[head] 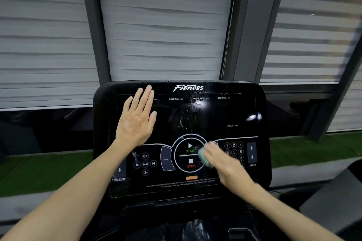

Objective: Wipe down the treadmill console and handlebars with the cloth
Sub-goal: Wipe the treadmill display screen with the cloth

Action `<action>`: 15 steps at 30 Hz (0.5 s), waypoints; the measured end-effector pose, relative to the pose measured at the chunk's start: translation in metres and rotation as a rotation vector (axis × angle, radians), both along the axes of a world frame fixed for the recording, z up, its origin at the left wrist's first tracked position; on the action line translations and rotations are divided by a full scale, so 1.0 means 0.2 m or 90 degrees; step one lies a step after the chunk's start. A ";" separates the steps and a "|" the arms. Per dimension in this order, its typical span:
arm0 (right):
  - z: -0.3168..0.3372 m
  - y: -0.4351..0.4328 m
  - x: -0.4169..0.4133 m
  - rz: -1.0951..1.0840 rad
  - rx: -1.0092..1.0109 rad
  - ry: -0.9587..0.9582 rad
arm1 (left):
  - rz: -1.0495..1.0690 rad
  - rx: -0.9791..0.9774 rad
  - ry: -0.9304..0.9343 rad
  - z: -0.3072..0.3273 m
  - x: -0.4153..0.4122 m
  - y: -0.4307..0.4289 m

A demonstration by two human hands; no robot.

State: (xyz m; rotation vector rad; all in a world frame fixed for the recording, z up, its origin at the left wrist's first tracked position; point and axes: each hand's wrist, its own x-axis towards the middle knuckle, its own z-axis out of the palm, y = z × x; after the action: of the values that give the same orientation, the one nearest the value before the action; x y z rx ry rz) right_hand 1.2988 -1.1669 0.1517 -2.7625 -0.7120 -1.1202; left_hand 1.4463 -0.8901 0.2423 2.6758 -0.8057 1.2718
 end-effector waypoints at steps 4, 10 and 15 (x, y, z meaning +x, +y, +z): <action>-0.26 -0.07 -0.11 0.053 -0.158 0.138 | -0.002 -0.002 0.004 0.00 0.00 0.00; -0.13 -0.08 -0.09 0.092 -0.231 0.101 | -0.002 0.002 0.003 0.00 0.00 0.00; 0.16 -0.09 0.10 0.047 -0.175 0.048 | -0.001 0.004 0.003 0.00 0.01 0.00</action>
State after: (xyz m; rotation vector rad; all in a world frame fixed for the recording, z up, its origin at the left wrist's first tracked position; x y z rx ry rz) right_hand 1.3179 -1.1845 0.1828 -2.9517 -1.0206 -0.9642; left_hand 1.4482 -0.8896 0.2424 2.6804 -0.8126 1.2644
